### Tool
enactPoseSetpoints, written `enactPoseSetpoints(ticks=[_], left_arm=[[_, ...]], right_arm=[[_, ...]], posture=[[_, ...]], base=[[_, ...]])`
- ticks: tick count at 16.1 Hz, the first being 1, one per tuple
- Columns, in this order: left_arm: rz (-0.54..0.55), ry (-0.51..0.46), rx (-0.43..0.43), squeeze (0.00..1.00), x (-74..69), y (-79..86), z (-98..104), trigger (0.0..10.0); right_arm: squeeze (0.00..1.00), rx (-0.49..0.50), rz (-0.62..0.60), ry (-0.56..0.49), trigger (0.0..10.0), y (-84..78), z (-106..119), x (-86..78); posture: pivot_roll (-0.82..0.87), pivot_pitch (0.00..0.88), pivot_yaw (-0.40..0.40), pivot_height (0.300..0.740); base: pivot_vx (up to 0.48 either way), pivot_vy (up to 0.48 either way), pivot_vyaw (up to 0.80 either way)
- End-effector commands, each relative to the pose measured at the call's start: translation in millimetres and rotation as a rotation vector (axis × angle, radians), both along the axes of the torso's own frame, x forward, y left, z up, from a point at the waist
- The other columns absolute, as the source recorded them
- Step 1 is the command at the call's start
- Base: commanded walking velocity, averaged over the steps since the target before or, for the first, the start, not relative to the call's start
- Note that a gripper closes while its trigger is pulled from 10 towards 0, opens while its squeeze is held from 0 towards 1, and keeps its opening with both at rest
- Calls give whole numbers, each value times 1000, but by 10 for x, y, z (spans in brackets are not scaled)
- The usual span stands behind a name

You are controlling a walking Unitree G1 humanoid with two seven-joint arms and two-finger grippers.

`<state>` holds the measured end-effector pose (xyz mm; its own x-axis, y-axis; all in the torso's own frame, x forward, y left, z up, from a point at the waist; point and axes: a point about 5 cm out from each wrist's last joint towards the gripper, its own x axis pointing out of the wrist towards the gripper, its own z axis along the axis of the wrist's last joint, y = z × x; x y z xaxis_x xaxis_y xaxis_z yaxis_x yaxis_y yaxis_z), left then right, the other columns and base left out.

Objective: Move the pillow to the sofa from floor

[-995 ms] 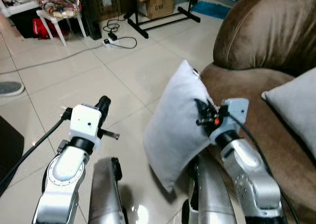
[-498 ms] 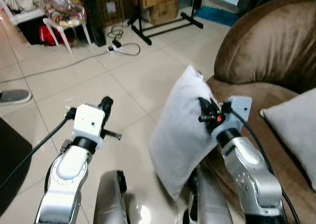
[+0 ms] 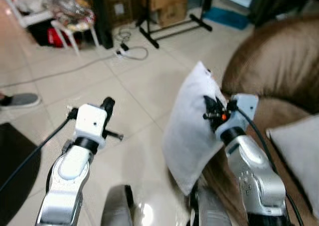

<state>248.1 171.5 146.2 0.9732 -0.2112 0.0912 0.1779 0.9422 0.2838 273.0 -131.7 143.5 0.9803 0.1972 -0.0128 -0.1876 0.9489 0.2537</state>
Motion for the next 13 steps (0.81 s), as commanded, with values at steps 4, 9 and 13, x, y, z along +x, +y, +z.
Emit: enactPoseSetpoints(ticks=[4, 9, 13], left_arm=[[10, 7, 3, 0, 2, -4, -14, 10000], [20, 10, 12, 0, 12, 4, -17, 10000], [20, 8, 11, 0, 38, 5, -2, 10000]], right_arm=[[0, 31, -1, -73, 10000, 16, 182, 21], [0, 74, -74, -41, 10000, -63, 130, 44], [0, 97, -72, 27, 10000, -35, 5, 17]], posture=[[22, 20, 15, 725], [25, 20, 21, 740], [27, 23, 31, 740]], base=[[0, 0, 0], [0, 0, 0], [0, 87, 0]])
